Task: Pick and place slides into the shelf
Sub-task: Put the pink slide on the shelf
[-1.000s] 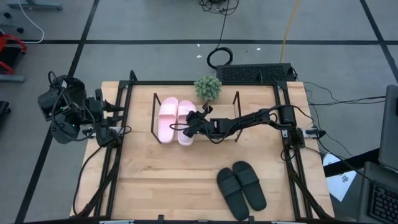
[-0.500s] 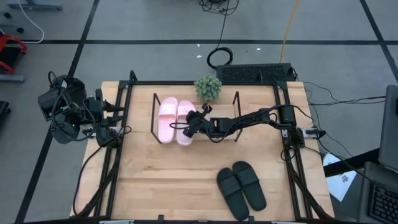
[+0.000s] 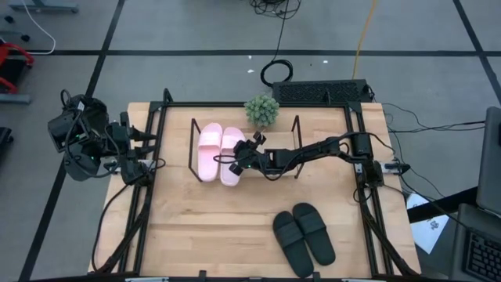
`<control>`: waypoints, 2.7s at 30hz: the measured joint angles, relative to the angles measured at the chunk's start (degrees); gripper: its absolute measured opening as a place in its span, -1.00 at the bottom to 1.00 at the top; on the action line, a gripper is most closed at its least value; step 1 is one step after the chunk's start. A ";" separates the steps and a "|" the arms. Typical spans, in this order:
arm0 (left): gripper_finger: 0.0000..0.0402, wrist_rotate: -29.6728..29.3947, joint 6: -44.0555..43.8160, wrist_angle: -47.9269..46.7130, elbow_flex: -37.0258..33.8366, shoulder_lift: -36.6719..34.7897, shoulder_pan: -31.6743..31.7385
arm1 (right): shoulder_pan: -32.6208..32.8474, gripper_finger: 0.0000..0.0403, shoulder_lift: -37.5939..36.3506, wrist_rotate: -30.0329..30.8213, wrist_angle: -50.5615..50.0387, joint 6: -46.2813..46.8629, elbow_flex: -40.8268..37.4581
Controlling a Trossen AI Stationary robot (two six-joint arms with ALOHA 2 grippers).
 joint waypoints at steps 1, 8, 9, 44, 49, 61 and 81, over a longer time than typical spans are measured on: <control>-0.36 0.00 0.02 0.00 0.00 0.00 -0.01 | 0.00 -0.43 0.00 0.06 -0.02 0.16 0.00; -0.36 0.52 0.07 0.00 0.00 0.01 0.00 | 0.00 -0.33 0.00 0.41 -0.13 0.42 0.00; -0.36 0.52 0.05 0.00 0.00 0.02 -0.01 | 0.00 -0.33 0.00 0.82 -0.13 0.42 0.00; -0.36 0.57 -0.33 0.00 0.00 0.04 0.01 | -0.33 -0.31 0.00 -1.42 -0.09 3.42 0.00; -0.36 0.57 -0.37 0.02 0.00 0.04 -0.01 | -0.33 -0.18 0.00 -1.55 -0.09 4.31 0.04; -0.36 0.76 -0.63 0.02 0.00 0.04 0.01 | -0.33 0.21 0.00 -1.64 -0.17 3.39 0.04; -0.36 3.04 -0.83 0.00 0.00 0.04 0.00 | -0.31 0.23 0.00 -1.60 2.25 3.32 0.04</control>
